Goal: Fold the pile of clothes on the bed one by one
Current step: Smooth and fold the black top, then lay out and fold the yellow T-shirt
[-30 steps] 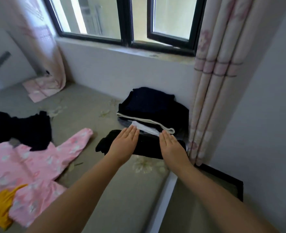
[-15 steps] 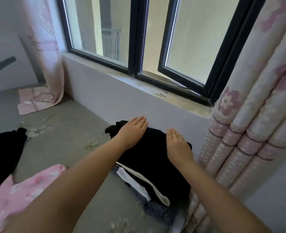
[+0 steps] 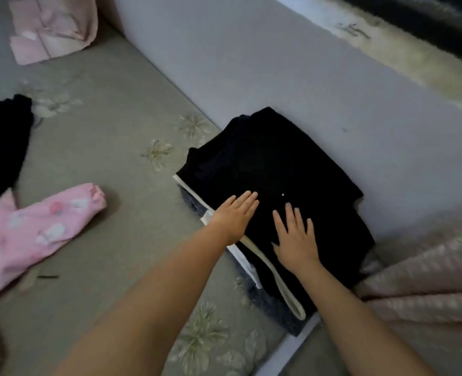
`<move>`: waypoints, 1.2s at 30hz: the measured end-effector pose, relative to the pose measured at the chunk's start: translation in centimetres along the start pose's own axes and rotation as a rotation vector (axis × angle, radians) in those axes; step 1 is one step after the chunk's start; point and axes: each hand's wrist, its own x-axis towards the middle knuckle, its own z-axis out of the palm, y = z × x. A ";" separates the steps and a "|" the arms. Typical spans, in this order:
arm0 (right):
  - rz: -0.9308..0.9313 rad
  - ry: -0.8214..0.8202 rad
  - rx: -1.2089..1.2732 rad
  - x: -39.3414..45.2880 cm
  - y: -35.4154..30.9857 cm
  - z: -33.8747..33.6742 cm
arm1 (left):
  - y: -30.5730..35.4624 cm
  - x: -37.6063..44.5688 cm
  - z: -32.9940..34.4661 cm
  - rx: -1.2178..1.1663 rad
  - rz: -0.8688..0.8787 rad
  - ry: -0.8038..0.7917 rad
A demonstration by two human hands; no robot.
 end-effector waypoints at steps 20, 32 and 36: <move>-0.709 0.322 0.331 -5.3 -19.7 2.4 | -1.5 -21.7 13.5 -0.393 -0.853 -0.056; -1.231 0.143 0.000 -16.7 -44.7 4.6 | -0.8 -53.3 23.2 -0.433 -1.572 -0.018; -1.253 0.175 -0.039 -18.0 -52.5 6.1 | -3.4 -59.3 29.2 -0.487 -1.623 0.028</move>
